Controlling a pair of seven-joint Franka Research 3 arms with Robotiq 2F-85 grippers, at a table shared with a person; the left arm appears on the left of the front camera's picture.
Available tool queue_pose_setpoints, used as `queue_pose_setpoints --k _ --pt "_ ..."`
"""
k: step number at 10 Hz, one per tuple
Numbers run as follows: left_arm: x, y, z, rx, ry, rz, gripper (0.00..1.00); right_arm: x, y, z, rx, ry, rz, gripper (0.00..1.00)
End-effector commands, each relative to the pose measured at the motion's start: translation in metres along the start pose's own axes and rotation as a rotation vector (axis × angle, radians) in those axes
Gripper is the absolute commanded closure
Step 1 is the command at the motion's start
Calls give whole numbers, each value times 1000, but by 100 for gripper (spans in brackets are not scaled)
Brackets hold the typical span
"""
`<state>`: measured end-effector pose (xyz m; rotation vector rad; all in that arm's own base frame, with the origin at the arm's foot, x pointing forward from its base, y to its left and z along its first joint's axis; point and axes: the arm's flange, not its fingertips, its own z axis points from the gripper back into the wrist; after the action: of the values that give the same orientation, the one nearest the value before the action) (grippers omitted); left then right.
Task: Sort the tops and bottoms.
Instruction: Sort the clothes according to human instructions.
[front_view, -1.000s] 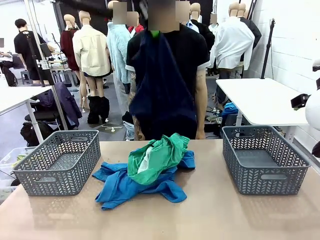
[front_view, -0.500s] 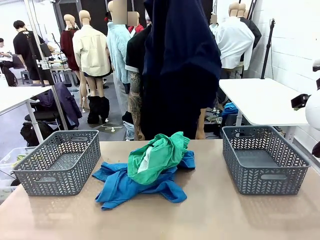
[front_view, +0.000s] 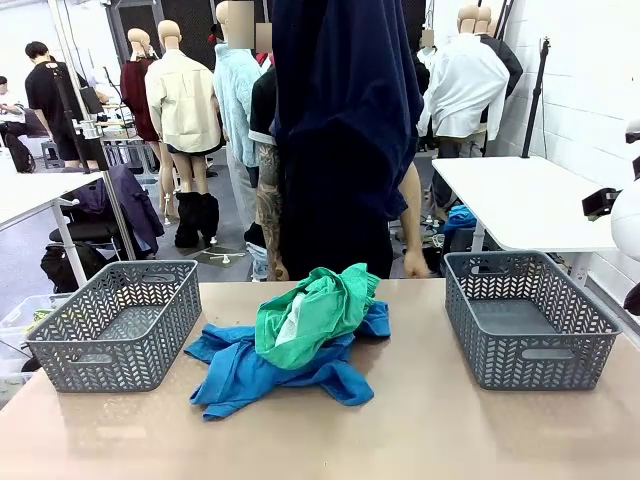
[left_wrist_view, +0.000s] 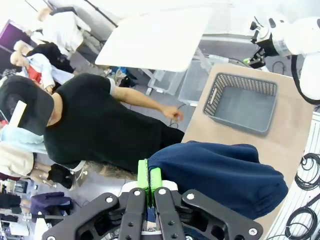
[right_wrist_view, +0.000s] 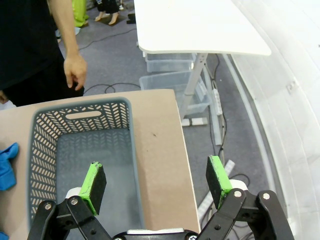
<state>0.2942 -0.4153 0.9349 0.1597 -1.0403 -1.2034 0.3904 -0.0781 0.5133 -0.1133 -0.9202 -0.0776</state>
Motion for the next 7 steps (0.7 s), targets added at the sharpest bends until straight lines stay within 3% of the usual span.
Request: queue_pose_setpoints --k 1,7 --pt "-2 2 3 7 -9 4 100 -1 1 -1 -5 9 -1 0" --pt "-2 2 3 7 -9 4 100 -1 1 -1 -5 9 -1 0"
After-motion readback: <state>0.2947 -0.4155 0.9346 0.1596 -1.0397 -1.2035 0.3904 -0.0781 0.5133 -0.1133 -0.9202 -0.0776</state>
